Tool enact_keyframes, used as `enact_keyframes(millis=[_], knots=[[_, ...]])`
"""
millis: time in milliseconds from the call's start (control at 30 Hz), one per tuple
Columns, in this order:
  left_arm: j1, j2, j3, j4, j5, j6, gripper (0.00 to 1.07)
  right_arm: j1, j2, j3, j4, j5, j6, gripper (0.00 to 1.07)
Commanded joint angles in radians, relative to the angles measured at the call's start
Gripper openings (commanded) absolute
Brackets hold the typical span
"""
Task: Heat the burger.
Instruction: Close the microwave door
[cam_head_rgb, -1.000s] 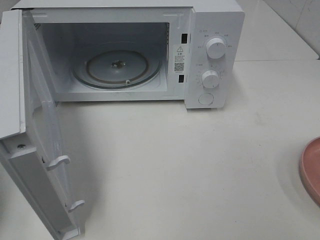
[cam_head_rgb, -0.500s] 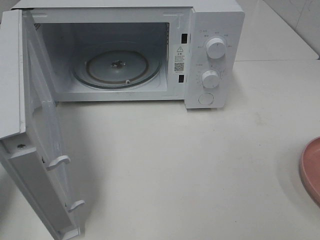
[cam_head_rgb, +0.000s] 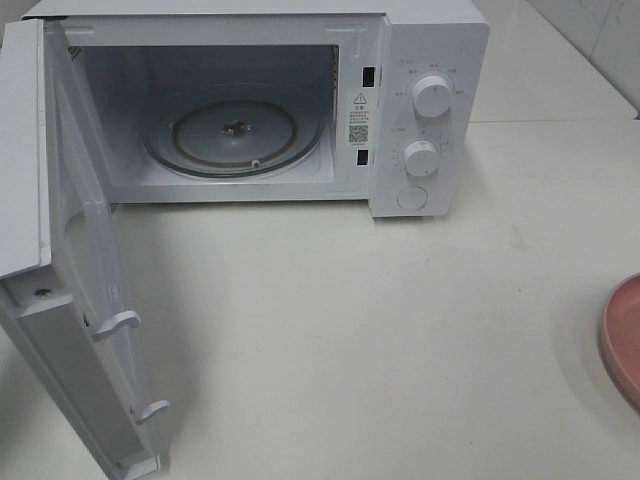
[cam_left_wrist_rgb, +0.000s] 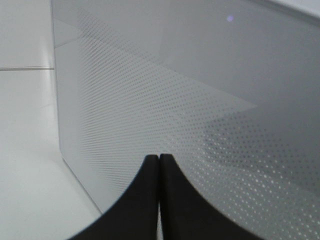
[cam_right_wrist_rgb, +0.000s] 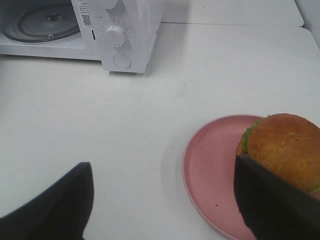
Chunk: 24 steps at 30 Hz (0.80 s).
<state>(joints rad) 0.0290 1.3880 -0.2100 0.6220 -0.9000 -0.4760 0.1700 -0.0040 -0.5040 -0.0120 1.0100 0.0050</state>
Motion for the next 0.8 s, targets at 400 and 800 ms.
enact_keyframes(millis=[400,800], knots=[[-0.218,0.067,-0.020,-0.267,-0.067,0.188,0.00,-0.007,-0.028,0.003,-0.002,-0.014,-0.005,0.75],[-0.406,0.078,-0.138,-0.523,0.076,0.286,0.00,-0.007,-0.028,0.003,-0.002,-0.014,-0.005,0.75]])
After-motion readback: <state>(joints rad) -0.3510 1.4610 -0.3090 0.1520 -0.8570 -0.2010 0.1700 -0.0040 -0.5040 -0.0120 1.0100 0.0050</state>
